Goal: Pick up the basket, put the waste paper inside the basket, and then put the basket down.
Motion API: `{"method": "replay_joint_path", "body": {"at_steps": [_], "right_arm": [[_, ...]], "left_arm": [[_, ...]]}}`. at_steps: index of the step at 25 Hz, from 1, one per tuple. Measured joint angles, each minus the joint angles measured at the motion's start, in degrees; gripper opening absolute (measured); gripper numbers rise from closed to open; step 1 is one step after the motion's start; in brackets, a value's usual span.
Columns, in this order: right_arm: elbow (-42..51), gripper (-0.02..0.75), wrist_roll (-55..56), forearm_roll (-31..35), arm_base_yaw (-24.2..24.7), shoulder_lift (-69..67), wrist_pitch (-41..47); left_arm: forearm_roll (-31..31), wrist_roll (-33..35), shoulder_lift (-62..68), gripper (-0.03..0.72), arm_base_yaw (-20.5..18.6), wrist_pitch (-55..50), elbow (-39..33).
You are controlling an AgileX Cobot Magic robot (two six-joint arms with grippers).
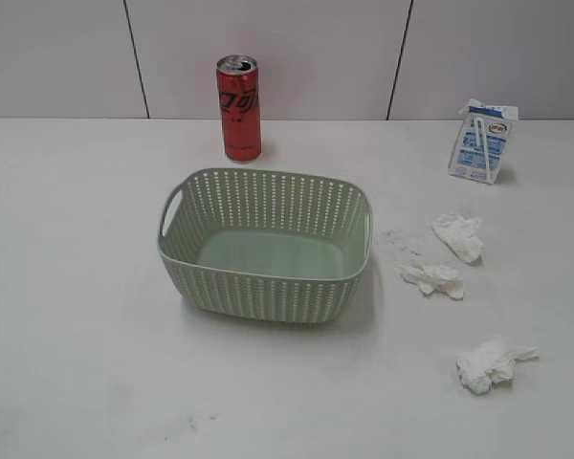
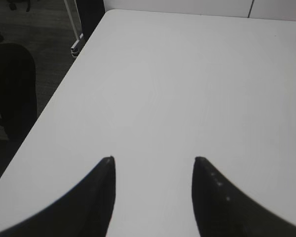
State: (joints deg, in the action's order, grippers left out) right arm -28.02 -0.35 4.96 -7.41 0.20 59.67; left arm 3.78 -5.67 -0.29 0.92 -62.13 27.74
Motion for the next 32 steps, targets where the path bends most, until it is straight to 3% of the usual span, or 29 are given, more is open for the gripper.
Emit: {"method": "replay_joint_path", "body": {"at_steps": [32], "right_arm": [[0.0,0.553,0.1,0.0,0.0,0.0,0.0]], "left_arm": [[0.0,0.0,0.0,0.366,0.0,0.0,0.0]]}}
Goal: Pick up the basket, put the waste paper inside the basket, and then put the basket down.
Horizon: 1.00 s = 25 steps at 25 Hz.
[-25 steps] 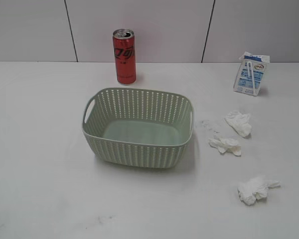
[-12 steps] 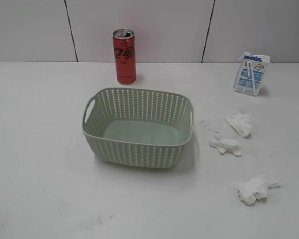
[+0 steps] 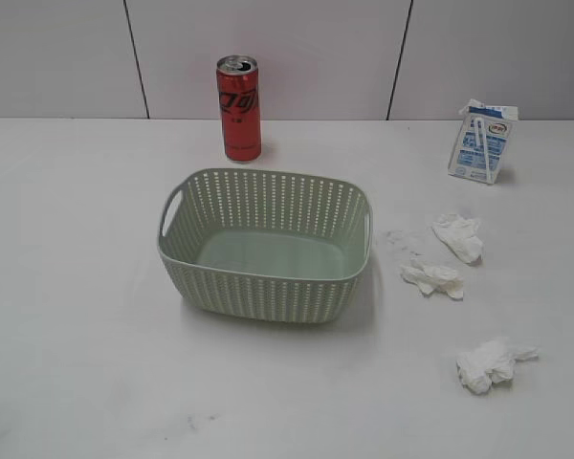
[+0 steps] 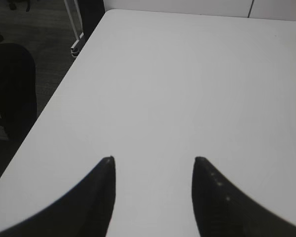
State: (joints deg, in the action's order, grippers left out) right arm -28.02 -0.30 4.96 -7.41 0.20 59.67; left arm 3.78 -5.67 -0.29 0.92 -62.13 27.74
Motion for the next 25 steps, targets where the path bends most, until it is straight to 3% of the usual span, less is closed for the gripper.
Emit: {"method": "replay_joint_path", "body": {"at_steps": [8,14,25], "right_arm": [[0.0,0.553,0.0,0.0,0.0,0.0,0.1],[0.0,0.553,0.0,0.0,0.0,0.0,0.1],[0.0,0.553,0.0,0.0,0.0,0.0,0.0]], "left_arm": [[2.3,0.0,0.0,0.385,0.0,0.3,0.0],[1.6,0.0,4.3,0.627,0.0,3.4,0.7],[-13.8,6.1,33.7,0.59,1.1,19.5,5.9]]}}
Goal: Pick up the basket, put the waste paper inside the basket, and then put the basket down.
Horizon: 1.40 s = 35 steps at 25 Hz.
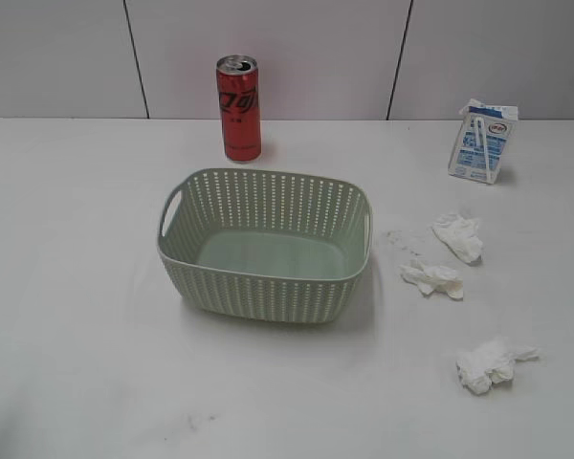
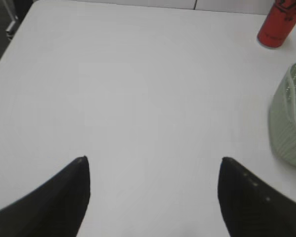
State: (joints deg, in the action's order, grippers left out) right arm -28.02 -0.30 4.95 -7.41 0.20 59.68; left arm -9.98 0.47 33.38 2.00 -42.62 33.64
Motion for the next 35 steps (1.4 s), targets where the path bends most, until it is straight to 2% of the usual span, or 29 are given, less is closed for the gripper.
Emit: {"method": "replay_joint_path", "body": {"at_steps": [8,17,21,28,35], "right_arm": [[0.0,0.553,0.0,0.0,0.0,0.0,0.1],[0.0,0.553,0.3,0.0,0.0,0.0,0.0],[0.0,0.553,0.3,-0.1,0.0,0.0,0.0],[0.0,0.553,0.3,-0.2,0.0,0.0,0.0],[0.0,0.553,0.3,-0.2,0.0,0.0,0.1]], "left_arm": [[-1.2,2.2,25.6,0.59,5.5,-3.4,14.3],[-1.3,2.4,48.3,0.59,16.2,-7.9,33.7],[-1.3,1.5,58.4,0.59,19.8,-11.8,42.2],[-1.1,-0.1,74.3,0.583,23.4,-17.5,53.9],[-1.0,-2.6,84.8,0.579,24.8,-18.7,59.8]]}}
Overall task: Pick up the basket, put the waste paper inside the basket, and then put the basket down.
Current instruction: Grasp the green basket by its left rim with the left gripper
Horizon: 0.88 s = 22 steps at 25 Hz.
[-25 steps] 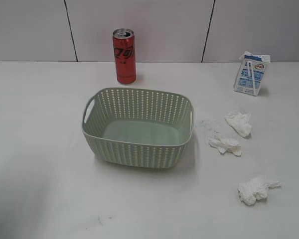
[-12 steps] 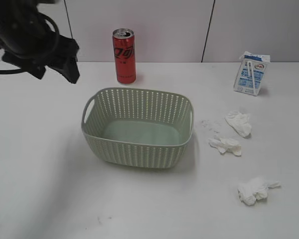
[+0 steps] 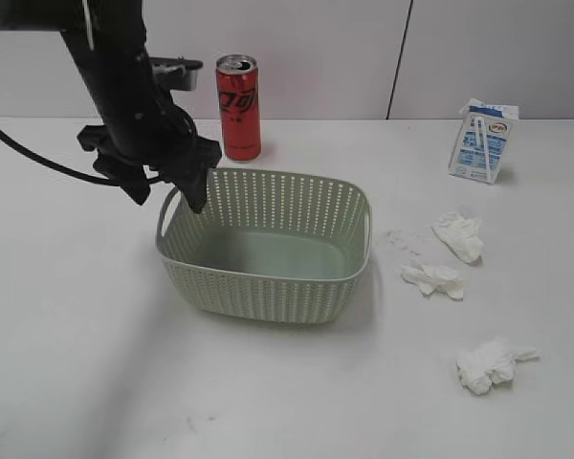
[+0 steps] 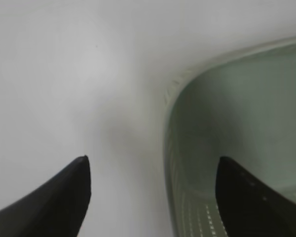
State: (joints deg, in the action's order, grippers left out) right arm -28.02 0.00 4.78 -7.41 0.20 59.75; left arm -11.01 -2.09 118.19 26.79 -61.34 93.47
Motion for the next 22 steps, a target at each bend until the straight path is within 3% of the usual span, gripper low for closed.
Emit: {"method": "replay_joint_path", "body": {"at_steps": [5,8,10,16,18,22], "right_arm": [[0.0,0.553,0.0,-0.1,0.0,0.0,0.0],[0.0,0.553,0.0,-0.1,0.0,0.0,-0.1],[0.0,0.553,0.0,-0.1,0.0,0.0,-0.1],[0.0,0.553,0.0,-0.1,0.0,0.0,-0.1],[0.0,0.553,0.0,-0.1,0.0,0.0,-0.1],[0.0,0.553,0.0,-0.2,0.0,0.0,-0.1]], "left_arm": [[0.0,-0.2,4.0,0.572,0.1,-0.7,0.1],[0.0,-0.2,4.5,0.522,0.1,-0.6,0.1],[0.1,-0.4,4.5,0.433,0.1,-0.6,0.2],[-1.2,-0.5,4.5,0.041,0.2,-1.4,0.2],[-1.5,-1.6,4.5,-0.004,0.2,-1.4,0.3],[-2.9,-4.0,4.5,-0.015,0.2,-4.3,0.4]]}}
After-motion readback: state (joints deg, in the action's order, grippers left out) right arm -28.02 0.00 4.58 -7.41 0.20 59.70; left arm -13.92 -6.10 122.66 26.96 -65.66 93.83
